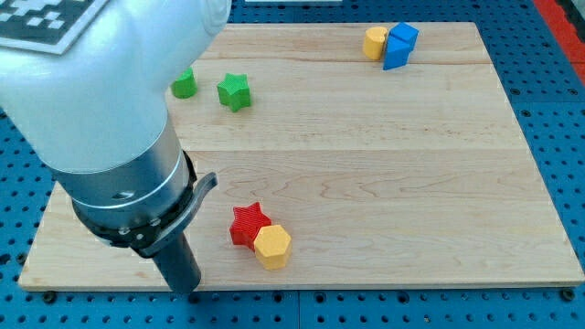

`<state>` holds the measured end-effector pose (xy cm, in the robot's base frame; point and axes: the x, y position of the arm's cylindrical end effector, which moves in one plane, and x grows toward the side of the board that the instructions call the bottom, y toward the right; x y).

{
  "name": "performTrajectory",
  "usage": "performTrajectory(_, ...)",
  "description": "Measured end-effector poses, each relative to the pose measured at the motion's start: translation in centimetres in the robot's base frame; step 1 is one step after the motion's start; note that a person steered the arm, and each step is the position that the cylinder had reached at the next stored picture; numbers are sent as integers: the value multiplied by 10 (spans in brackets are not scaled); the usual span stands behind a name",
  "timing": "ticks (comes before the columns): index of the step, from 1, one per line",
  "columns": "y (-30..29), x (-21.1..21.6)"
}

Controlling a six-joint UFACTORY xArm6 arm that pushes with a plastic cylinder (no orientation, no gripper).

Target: Move arm to the right of the green star

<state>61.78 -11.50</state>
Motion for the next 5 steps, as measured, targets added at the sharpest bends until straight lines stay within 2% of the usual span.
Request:
performTrajectory(2, 102, 1)
performTrajectory(4, 65, -28)
performTrajectory(5, 148, -40)
